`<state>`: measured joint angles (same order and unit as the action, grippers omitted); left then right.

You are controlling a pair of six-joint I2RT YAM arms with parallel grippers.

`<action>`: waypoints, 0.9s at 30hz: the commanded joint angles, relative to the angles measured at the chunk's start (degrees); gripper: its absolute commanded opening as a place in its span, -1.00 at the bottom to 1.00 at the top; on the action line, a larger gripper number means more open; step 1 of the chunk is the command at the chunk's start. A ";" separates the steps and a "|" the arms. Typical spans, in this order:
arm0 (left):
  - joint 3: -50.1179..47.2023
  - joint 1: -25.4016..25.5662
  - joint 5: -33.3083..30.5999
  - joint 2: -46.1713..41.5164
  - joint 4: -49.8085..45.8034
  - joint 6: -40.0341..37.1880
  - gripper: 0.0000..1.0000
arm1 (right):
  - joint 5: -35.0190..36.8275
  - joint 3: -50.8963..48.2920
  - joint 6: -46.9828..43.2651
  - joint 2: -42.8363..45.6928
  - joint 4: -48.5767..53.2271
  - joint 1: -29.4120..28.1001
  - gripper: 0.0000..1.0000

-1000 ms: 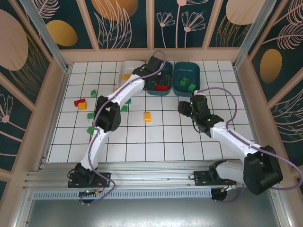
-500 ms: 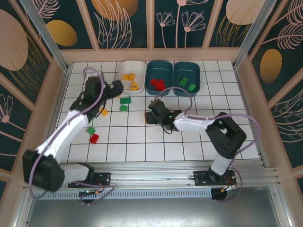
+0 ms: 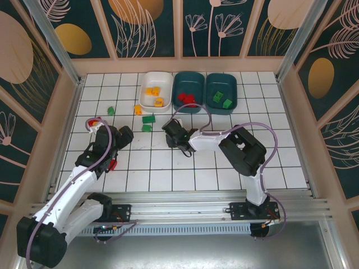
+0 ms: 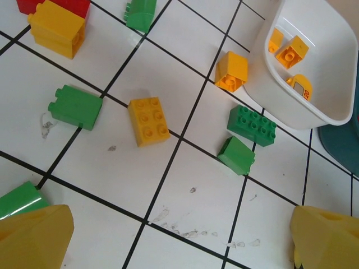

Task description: Sort the legos into containers by color

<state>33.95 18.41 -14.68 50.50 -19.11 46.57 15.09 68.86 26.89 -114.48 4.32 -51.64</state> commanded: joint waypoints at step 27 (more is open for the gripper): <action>-8.64 -0.19 5.61 -4.43 -3.28 4.94 0.97 | -8.79 40.88 -12.86 -18.45 1.64 11.02 -0.22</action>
<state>26.02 18.41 -8.38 47.05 -20.53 52.18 7.14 105.23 16.08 -132.03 3.79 -40.32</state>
